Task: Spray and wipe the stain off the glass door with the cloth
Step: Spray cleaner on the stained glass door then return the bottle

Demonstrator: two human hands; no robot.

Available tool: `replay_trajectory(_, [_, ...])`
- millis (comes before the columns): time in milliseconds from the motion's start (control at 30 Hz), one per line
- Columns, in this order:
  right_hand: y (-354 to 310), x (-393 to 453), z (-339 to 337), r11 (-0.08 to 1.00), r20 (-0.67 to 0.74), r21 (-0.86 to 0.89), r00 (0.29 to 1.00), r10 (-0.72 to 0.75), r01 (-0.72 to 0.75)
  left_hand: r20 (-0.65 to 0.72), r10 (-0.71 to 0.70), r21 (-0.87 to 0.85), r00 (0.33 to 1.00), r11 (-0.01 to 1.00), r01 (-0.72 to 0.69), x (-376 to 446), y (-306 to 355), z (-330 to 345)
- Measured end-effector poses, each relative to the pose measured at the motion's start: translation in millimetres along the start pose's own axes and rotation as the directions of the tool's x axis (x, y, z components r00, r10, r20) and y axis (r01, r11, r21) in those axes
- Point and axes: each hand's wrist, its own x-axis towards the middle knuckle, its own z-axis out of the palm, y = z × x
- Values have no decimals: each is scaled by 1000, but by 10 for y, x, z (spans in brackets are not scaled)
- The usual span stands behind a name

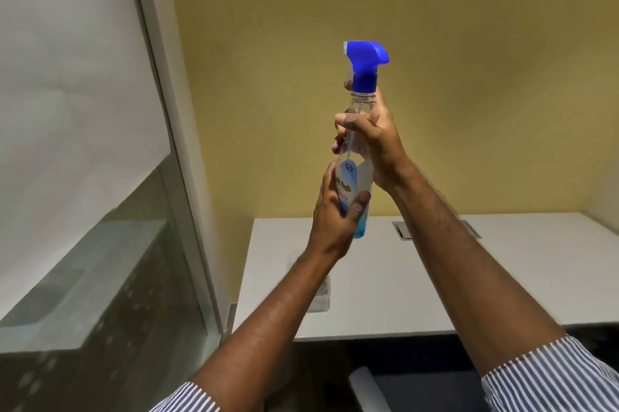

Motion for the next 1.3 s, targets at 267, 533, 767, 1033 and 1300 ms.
replay_trajectory(267, [746,296,-815,995,-113,-96,993,-18,7,181,-29,129,983,992,6,647,-601,413])
replay_trajectory(533, [1512,595,-1359,987,-94,-158,995,21,-36,164,-124,297,979,952,71,1146,-1271,667])
replay_trajectory(767, [2313,692,-1460,950,-29,-293,994,102,-106,147,-233,273,961,943,187,1311,-1997,654])
replay_trajectory(1033, [2843,916,-1496,903,-85,-374,977,194,-212,262,-344,242,902,928,283,1693,-2602,554])
replay_trajectory(1300, [3355,985,-1622,867,-119,-384,948,294,-317,348,-392,331,852,901,280,2132,-3132,483])
